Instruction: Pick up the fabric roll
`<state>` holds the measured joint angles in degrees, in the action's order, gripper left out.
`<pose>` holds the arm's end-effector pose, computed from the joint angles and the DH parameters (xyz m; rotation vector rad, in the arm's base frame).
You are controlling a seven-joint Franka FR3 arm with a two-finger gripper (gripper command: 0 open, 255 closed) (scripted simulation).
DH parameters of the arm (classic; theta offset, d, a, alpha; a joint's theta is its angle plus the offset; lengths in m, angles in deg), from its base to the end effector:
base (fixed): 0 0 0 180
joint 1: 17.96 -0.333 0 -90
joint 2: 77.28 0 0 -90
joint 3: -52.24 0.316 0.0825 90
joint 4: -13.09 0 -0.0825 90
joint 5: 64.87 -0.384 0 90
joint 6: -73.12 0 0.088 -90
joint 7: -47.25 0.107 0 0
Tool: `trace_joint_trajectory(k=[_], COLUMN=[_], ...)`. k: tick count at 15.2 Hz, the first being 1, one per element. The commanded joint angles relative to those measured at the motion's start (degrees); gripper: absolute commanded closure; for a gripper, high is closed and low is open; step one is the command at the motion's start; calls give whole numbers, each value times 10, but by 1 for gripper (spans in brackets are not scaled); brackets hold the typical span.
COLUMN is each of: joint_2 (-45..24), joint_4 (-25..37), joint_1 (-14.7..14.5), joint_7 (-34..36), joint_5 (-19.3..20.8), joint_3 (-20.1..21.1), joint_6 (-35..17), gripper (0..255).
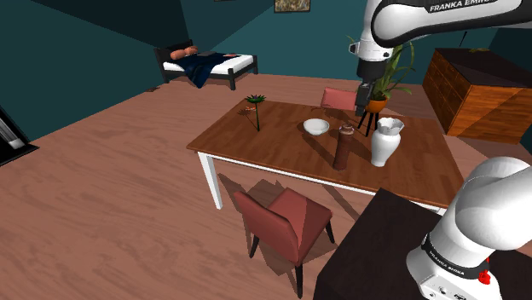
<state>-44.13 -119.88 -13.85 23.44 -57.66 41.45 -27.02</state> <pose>0.3616 -0.1189 0.5473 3.1049 0.3241 -0.0126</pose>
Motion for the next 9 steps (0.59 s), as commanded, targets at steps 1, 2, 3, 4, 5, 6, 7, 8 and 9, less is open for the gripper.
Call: trace_joint_trajectory(k=[1, 2, 3, 4, 5, 6, 7, 8, 9], joint_2=[-30, -46, -63, -80, -98, -116, -135, -154, -174], joint_4=[5, 9, 14, 19, 26, 33, 41, 49, 59], joint_1=[5, 7, 8, 10, 11, 12, 14, 15, 16], joint_7=[-28, -40, -52, -64, -77, -89, -102, -115, -129], joint_5=[8, 10, 12, 13, 13, 12, 10, 8, 5], joint_3=[-23, -33, -43, -53, -63, -73, -82, -91, -100], joint_6=[-25, -36, -47, -58, -69, -79, -89, -99, -108], gripper=[0, 0, 0, 0, 0, 0, 0, 0, 0])
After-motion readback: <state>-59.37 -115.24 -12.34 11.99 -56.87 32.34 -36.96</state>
